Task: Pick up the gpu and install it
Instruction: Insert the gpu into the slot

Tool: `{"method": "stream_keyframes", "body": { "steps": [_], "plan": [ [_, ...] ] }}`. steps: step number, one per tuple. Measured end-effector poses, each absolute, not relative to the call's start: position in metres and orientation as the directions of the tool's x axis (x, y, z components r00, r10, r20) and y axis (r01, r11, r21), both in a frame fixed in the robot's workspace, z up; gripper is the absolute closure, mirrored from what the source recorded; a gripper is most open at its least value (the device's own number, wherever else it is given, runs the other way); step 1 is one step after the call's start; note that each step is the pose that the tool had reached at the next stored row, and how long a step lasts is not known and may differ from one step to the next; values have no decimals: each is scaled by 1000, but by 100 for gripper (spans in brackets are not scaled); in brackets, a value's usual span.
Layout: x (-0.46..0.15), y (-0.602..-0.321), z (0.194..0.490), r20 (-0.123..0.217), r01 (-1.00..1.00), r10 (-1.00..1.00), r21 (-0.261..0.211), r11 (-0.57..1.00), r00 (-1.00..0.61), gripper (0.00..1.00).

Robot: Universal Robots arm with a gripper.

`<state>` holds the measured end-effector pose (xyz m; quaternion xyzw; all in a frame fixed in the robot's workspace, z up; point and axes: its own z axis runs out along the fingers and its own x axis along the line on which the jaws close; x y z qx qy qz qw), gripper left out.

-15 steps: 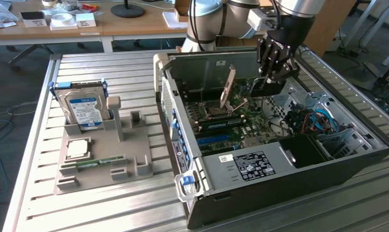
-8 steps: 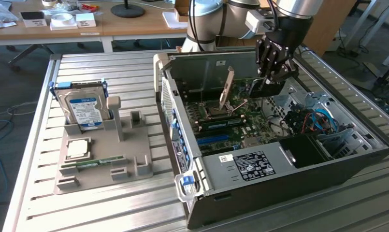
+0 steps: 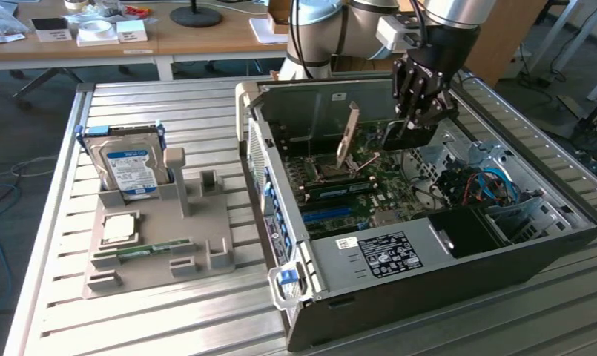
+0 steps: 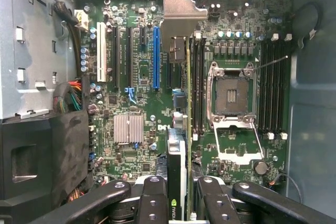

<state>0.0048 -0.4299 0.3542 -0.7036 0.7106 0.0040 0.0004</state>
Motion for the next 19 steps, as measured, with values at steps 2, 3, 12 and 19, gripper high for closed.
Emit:
{"method": "stream_keyframes", "body": {
  "steps": [2, 3, 12, 19],
  "plan": [
    [3, -430, 354, -6, -1000, -1000, 5, 10, -10, 73],
    [2, -430, 354, -6, -1000, -1000, 5, 10, -10, 73],
    [-13, -430, 354, -6, -1000, -1000, 5, 10, -10, 73],
    [-22, -430, 354, -6, -1000, -1000, 5, 10, -10, 73]
  ]
}}
